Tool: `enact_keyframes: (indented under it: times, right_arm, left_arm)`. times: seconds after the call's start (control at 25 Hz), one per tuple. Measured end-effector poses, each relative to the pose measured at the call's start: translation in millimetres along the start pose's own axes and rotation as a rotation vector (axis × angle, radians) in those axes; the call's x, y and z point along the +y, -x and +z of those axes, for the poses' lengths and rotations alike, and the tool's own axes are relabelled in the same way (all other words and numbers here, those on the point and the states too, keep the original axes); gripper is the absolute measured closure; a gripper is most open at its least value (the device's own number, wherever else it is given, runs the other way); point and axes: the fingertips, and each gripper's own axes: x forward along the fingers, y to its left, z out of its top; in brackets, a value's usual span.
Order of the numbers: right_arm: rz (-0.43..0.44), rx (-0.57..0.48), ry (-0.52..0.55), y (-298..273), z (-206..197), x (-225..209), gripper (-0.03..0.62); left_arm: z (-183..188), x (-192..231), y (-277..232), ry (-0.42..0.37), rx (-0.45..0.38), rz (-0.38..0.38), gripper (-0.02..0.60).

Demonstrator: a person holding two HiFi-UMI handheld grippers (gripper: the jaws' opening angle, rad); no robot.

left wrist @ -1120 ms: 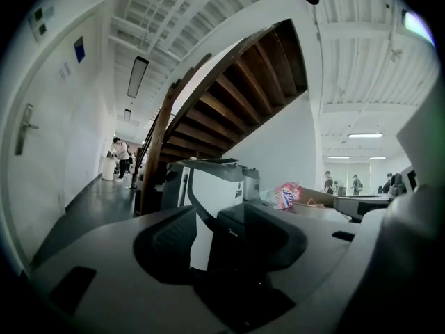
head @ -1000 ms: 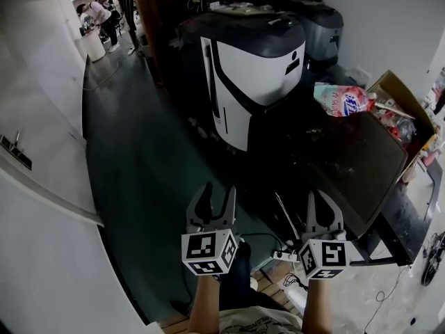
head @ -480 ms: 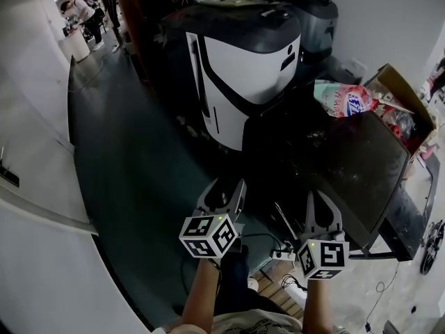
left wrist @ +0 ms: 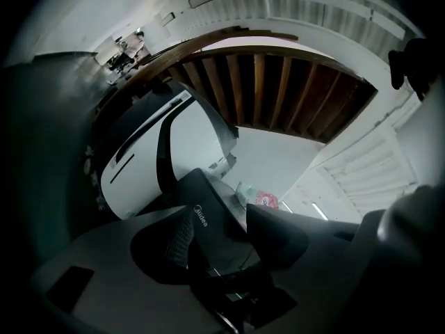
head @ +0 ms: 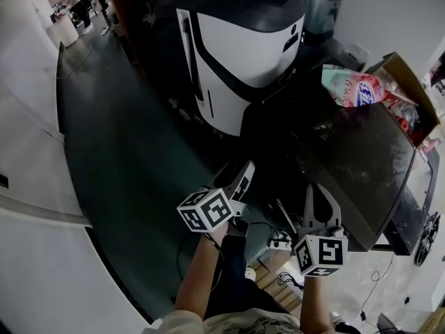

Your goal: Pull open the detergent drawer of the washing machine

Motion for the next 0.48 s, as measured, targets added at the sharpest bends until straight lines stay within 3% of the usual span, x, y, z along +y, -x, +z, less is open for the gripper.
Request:
enact_keyframes:
  times: [0.2, 0.48]
  right_arm:
    - [0.016, 0.021, 0.002, -14.8, -8.9, 8.1, 0.580]
    - [0.011, 0.018, -0.003, -31.8, -17.1, 5.1, 0.580]
  left_arm:
    - [-19.1, 16.0, -28.4, 0.130, 0.065, -0.056, 0.350]
    - [-30.8, 31.2, -60.9, 0.327, 0.082, -0.177, 0.334]
